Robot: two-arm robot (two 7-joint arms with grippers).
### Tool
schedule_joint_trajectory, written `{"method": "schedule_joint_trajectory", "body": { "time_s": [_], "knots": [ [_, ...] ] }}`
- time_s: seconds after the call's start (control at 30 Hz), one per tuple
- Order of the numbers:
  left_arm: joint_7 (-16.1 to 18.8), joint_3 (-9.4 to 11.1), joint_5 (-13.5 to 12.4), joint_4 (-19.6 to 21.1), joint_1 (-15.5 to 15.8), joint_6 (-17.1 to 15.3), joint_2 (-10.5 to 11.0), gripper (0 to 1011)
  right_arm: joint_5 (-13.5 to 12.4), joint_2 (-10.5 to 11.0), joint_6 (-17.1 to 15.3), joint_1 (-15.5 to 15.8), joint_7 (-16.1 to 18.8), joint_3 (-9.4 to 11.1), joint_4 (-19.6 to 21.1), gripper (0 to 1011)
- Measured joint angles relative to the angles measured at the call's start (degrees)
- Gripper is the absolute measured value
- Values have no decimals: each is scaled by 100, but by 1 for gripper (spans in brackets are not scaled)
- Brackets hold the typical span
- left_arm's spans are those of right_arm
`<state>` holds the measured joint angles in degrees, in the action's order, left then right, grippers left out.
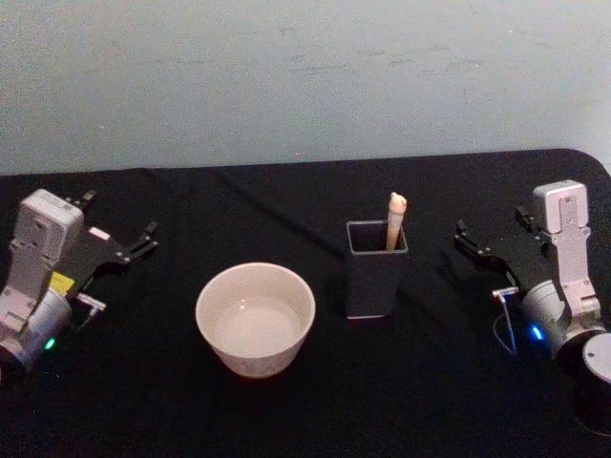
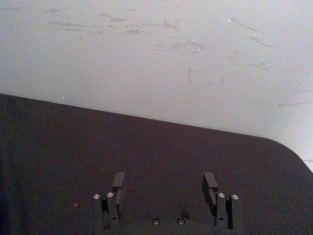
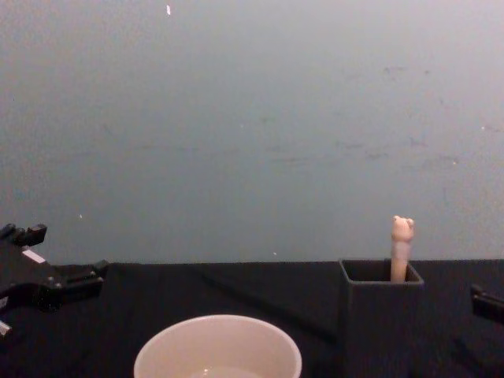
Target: Pick up the stirring spoon with one hand, stir inside the cup, then place it back in its original position.
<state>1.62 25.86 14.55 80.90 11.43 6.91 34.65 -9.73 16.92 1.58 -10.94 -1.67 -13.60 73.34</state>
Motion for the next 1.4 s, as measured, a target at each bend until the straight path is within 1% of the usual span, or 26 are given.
{"method": "schedule_joint_trajectory", "body": {
  "time_s": [1.4],
  "knots": [
    [0,0,0,0,0,0,0,1001,-1,1,21,2,-17,-4,13,1002]
  ]
}}
